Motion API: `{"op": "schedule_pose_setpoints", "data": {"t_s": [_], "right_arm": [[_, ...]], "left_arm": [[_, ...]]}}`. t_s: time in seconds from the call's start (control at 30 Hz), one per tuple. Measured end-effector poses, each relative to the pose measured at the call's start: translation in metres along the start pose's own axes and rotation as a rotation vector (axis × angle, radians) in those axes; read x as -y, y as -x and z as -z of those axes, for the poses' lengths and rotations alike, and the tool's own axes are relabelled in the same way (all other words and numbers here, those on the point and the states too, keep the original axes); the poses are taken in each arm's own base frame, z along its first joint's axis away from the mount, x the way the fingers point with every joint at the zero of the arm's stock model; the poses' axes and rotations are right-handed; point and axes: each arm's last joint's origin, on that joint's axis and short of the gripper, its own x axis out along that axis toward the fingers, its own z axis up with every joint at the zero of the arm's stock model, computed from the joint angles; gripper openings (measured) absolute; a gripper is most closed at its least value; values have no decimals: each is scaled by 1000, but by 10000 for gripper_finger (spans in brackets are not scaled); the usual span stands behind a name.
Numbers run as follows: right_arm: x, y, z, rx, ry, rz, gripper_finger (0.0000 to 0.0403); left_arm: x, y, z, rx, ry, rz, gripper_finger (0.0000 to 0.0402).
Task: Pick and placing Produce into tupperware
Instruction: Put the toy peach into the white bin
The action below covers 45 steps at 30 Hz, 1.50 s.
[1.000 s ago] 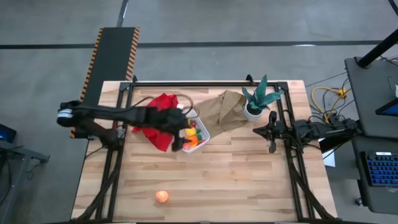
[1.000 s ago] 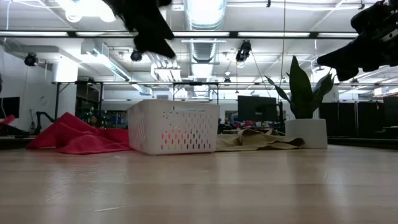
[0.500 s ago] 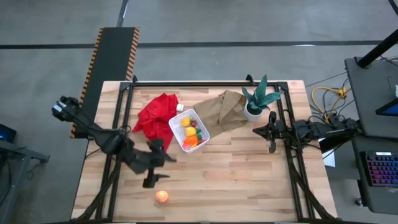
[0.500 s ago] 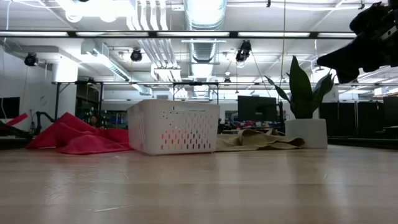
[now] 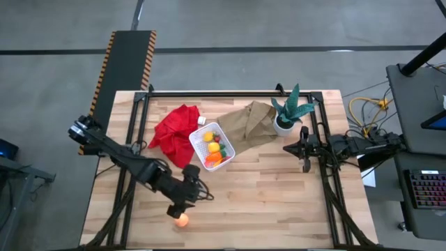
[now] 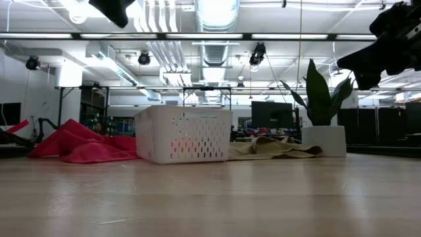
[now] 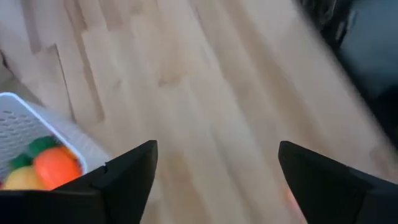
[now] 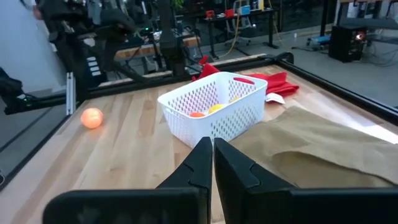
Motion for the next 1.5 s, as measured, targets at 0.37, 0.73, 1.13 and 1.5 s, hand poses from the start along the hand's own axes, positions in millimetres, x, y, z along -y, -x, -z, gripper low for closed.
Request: {"op": "schedule_pose_setpoints", "data": {"t_s": [0.37,0.73,1.13,1.5], "right_arm": [[0,0,0,-2,-23,0,9],[0,0,1,-6,-22,-1,9],[0,0,1,-6,-21,0,9],[0,0,0,-5,-10,1,9]], "left_arm": [[17,-25,-17,-385,-169,25,386],[55,-35,-14,-536,-28,103,386],[92,-49,-7,-577,119,116,386],[96,-66,-6,-534,65,109,386]]}}
